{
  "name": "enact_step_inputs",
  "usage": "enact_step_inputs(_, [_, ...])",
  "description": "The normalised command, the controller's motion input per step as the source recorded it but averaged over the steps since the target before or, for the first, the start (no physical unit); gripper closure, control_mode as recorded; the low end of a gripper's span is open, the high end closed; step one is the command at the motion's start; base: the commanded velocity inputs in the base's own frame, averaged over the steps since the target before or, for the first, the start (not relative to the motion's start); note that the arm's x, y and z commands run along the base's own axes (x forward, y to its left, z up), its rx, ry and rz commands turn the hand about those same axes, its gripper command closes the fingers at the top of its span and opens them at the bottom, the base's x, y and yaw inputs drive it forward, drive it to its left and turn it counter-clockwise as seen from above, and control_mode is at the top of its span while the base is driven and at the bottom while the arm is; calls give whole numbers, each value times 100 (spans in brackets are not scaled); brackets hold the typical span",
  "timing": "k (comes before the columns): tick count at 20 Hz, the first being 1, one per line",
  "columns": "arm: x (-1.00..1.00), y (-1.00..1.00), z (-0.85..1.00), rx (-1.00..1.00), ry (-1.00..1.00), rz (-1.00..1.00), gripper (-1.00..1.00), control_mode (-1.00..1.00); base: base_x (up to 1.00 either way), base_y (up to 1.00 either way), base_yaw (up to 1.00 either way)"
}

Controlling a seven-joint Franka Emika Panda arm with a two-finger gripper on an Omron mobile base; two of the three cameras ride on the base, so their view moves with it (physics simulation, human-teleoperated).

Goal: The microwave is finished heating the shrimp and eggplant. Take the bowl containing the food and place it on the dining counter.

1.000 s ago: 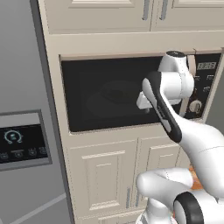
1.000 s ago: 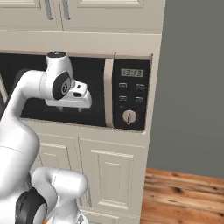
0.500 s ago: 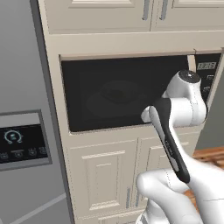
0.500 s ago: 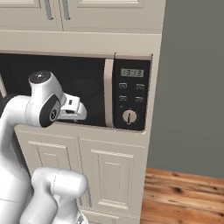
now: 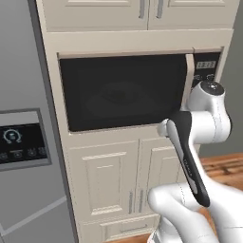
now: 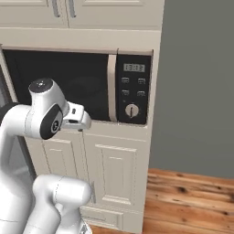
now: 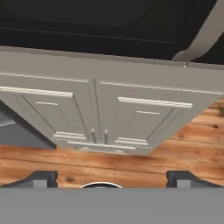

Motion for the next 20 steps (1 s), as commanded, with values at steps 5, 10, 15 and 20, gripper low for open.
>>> enact_step_inputs(5, [0,0,0,0,0,0,-100,100,-52,-32,0])
enact_step_inputs(10, [0,0,0,0,0,0,-100,100,-42,-38,0])
enact_step_inputs(15, [0,0,0,0,0,0,-100,100,-38,-29,0])
enact_step_inputs(20, [-9,-3,0,0,0,0,-100,-100,-27,-17,0])
